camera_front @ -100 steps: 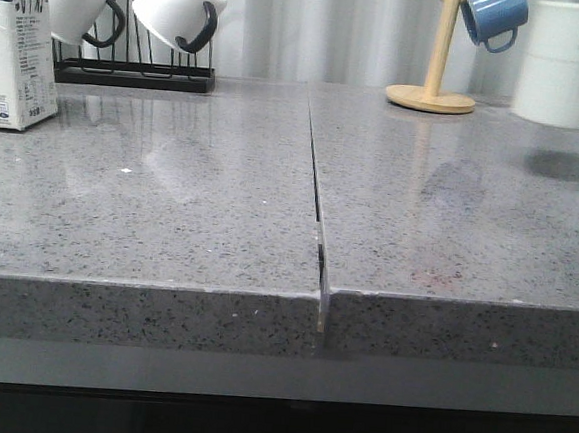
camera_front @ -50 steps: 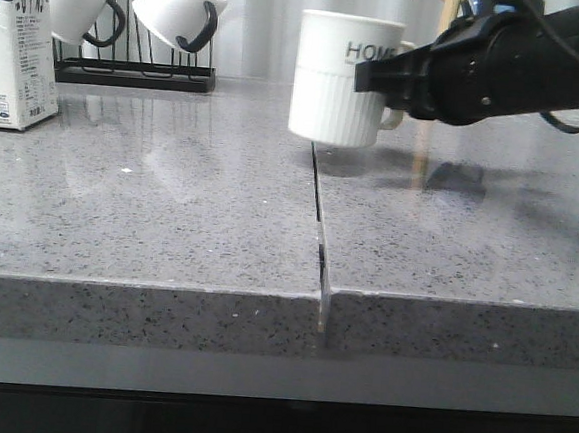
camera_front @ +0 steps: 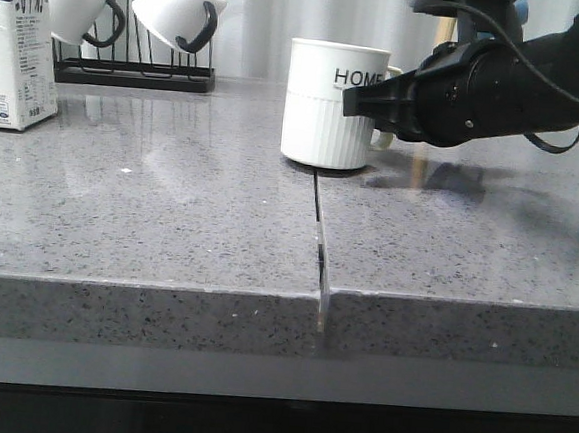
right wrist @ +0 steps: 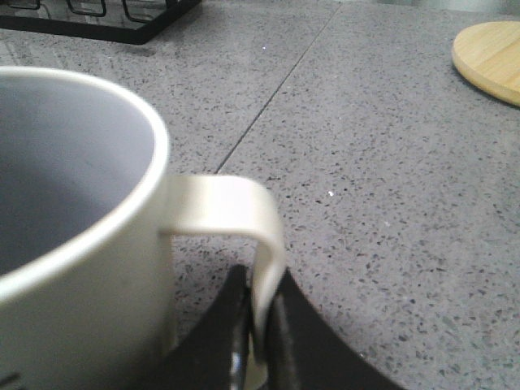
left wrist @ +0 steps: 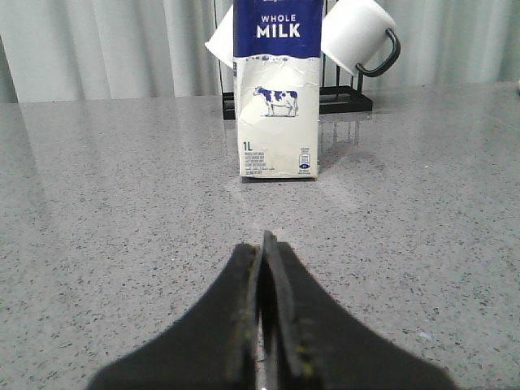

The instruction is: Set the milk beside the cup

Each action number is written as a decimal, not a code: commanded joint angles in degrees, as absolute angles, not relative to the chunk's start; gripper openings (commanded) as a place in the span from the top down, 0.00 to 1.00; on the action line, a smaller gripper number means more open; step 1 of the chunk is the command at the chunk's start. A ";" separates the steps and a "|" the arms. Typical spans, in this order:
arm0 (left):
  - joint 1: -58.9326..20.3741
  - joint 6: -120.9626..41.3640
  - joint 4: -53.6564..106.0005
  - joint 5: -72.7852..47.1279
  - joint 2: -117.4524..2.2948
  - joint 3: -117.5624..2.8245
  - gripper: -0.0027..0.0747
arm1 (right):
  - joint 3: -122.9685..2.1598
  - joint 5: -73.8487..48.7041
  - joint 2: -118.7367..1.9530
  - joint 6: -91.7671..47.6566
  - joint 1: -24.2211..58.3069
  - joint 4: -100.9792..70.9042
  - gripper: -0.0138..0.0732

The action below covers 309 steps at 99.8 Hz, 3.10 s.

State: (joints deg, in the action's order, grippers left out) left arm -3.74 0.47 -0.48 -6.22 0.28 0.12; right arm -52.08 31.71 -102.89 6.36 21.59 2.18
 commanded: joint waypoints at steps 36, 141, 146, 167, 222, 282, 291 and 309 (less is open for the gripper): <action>-3.75 0.82 0.00 -1.44 2.20 2.37 0.99 | -53.82 36.33 -100.27 6.48 21.52 2.26 0.41; -3.75 0.82 0.00 -1.44 2.20 2.37 0.99 | -27.66 22.44 -61.73 6.48 21.52 2.22 0.92; -3.75 0.82 0.00 -1.44 2.20 2.37 0.99 | -26.83 20.41 -58.64 6.48 21.52 2.22 0.92; -3.75 0.82 0.00 -1.44 2.20 2.37 0.99 | -23.26 11.89 -44.70 6.48 21.52 2.22 0.92; -3.75 0.82 -0.34 -0.46 2.20 2.37 0.99 | -18.22 -8.28 -15.39 6.48 21.52 0.90 0.92; -3.75 0.72 -4.82 -12.07 1.85 -8.35 0.99 | -18.22 -9.24 -14.69 6.48 21.52 0.90 0.92; -3.75 0.72 -4.91 -14.71 0.88 -10.78 0.99 | -18.22 -9.24 -14.69 6.48 21.52 0.90 0.92; -3.75 0.72 -4.91 -20.55 -3.37 -13.93 0.99 | -18.22 -9.24 -14.69 6.48 21.52 0.90 0.92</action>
State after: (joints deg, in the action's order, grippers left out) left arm -3.74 0.47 -4.77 -21.93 -0.57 -11.04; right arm -16.71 -13.67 -14.41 6.52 21.59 1.10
